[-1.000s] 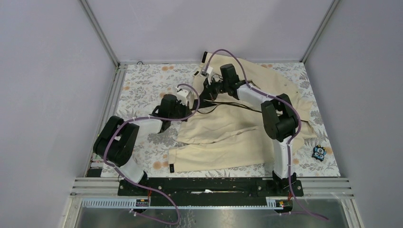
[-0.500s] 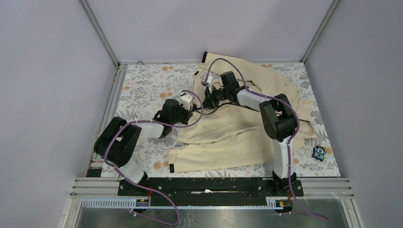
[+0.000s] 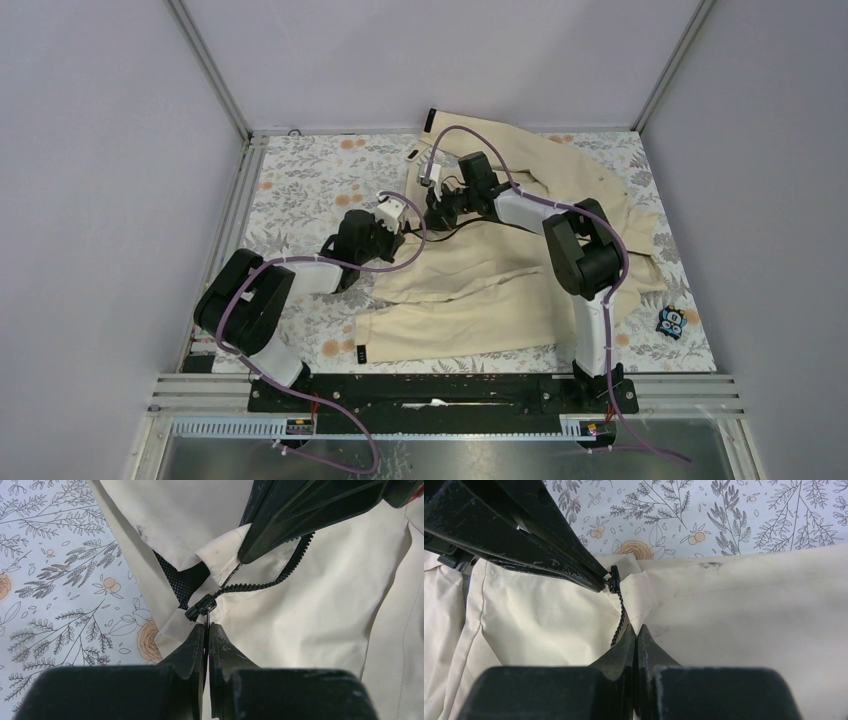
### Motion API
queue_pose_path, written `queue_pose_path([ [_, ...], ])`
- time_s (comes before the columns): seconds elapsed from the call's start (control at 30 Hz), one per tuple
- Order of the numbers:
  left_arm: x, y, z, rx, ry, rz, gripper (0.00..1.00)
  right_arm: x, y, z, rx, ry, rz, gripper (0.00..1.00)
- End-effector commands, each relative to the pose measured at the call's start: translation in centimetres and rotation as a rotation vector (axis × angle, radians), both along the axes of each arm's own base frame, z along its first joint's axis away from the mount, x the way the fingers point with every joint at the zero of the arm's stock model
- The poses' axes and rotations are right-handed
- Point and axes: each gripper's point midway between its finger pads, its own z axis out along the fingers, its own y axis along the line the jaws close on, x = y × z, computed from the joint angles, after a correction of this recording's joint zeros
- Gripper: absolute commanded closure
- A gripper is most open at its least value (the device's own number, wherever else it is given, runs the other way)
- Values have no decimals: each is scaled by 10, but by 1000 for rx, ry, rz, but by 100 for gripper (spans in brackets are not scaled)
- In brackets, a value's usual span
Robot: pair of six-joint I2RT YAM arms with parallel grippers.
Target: Zip up the jacket
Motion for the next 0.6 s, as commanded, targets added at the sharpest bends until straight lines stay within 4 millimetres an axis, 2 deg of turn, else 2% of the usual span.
queue_pose_path([
  [0.0, 6, -9, 25, -37, -88, -35, 100, 0, 17, 25, 31, -71, 42, 100],
  [0.57, 8, -12, 21, -28, -68, -47, 100, -4, 21, 32, 75, -73, 57, 100],
])
